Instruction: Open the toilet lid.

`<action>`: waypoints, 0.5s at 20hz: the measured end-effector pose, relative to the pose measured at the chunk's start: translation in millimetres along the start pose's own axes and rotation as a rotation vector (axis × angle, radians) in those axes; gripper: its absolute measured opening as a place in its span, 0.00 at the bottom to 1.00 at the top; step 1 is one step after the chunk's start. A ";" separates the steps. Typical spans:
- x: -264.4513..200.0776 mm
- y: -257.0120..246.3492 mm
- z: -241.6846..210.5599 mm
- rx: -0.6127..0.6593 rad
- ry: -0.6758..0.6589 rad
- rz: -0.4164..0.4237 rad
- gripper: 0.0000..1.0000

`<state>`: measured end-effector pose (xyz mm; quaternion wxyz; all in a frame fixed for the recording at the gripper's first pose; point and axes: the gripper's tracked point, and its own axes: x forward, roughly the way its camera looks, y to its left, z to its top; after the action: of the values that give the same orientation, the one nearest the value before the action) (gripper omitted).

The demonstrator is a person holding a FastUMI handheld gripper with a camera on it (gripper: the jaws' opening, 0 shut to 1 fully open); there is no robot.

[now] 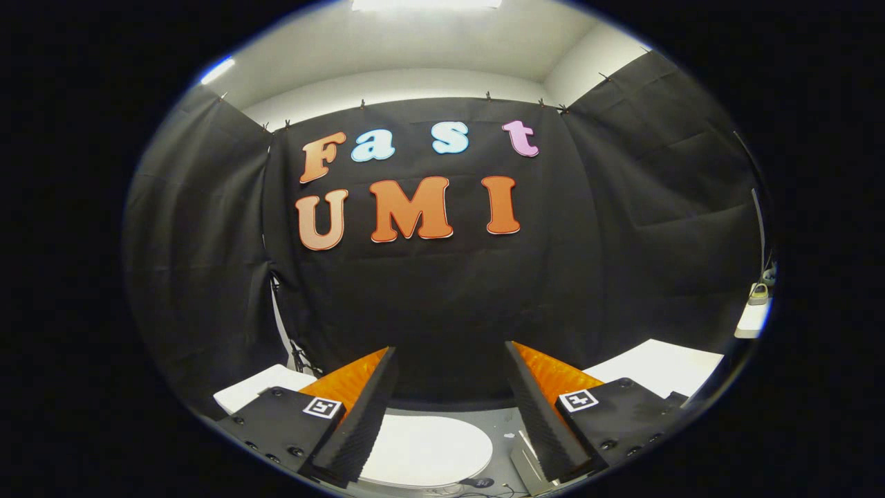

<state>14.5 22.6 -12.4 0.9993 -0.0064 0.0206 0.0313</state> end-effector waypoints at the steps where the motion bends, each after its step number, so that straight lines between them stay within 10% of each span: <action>1: 1.4 -2.4 -0.3 0.005 0.000 -0.001 0.98; 10: 10.7 -16.5 -28.1 0.090 0.023 -0.051 0.98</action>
<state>25.1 6.5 -40.7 0.9987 0.0379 0.0335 0.0047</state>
